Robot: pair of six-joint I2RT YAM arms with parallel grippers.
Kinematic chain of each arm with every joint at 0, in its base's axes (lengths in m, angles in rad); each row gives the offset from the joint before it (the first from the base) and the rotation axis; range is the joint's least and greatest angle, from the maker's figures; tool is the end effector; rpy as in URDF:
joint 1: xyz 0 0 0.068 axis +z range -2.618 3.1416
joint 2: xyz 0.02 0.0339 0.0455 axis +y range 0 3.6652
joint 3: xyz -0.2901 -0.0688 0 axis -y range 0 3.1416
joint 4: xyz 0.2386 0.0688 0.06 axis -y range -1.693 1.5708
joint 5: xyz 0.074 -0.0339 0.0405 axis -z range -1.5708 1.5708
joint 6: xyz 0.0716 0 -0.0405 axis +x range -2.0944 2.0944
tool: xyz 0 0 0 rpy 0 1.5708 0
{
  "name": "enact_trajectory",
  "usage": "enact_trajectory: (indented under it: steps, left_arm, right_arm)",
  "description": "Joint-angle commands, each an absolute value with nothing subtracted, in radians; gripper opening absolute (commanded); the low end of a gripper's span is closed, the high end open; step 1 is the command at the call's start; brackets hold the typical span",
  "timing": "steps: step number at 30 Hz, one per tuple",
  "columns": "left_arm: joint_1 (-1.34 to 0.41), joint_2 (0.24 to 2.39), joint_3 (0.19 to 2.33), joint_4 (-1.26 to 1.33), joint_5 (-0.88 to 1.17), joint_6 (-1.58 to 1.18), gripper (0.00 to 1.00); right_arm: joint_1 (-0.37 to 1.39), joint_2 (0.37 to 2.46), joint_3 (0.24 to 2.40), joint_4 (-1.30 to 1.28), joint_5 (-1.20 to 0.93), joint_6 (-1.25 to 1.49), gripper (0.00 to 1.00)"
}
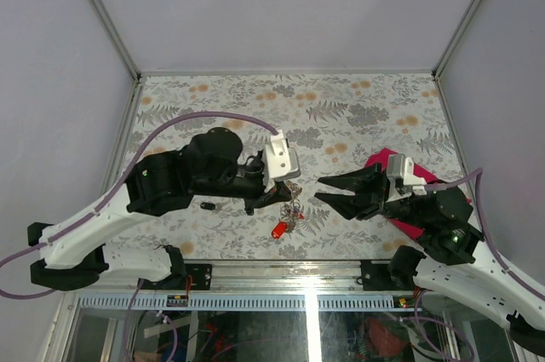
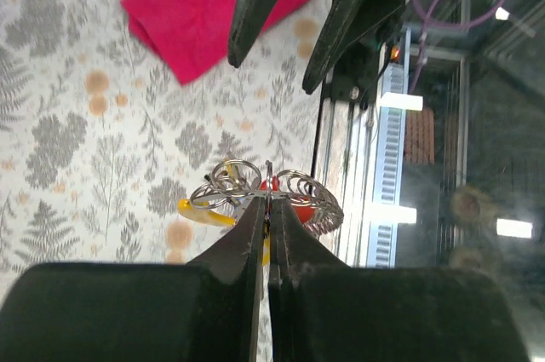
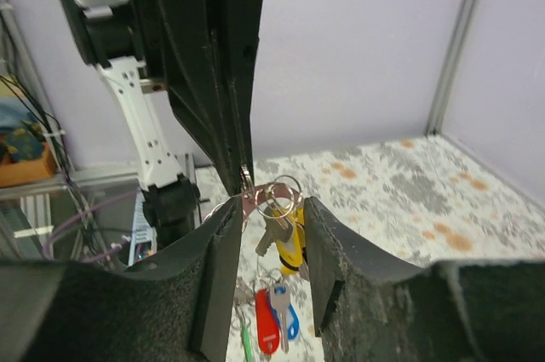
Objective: Put the keys on the keyring
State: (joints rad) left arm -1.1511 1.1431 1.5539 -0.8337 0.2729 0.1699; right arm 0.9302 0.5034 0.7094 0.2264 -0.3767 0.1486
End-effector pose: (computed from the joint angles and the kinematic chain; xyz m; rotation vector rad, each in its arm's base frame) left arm 0.0740 -0.2132 0.4691 1.4251 1.5327 -0.8875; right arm 0.0475 0.1078 0.4199 -0.7869 0.9724 1.1584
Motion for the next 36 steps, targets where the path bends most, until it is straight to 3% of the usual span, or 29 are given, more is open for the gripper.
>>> enact_trajectory:
  steps: [1, 11, 24, 36]
  left_arm:
    - [-1.156, 1.233, 1.676, -1.075, 0.205, 0.250, 0.00]
    - [-1.161, 1.413, 1.868, -1.347, 0.085, 0.280, 0.00]
    - [-1.190, 1.453, 1.877, -1.358, 0.066, 0.282, 0.00]
    - [-1.198, 1.454, 1.881, -1.358, 0.069, 0.284, 0.00]
  right_arm:
    - [0.935, 0.505, 0.714, 0.115, -0.313, 0.082, 0.42]
    - [0.934, 0.546, 0.601, 0.261, -0.420, 0.038, 0.41]
    - [0.935, 0.674, 0.468, 0.703, -0.533, 0.100, 0.40]
    - [0.934, 0.782, 0.479, 0.815, -0.590, 0.132, 0.33]
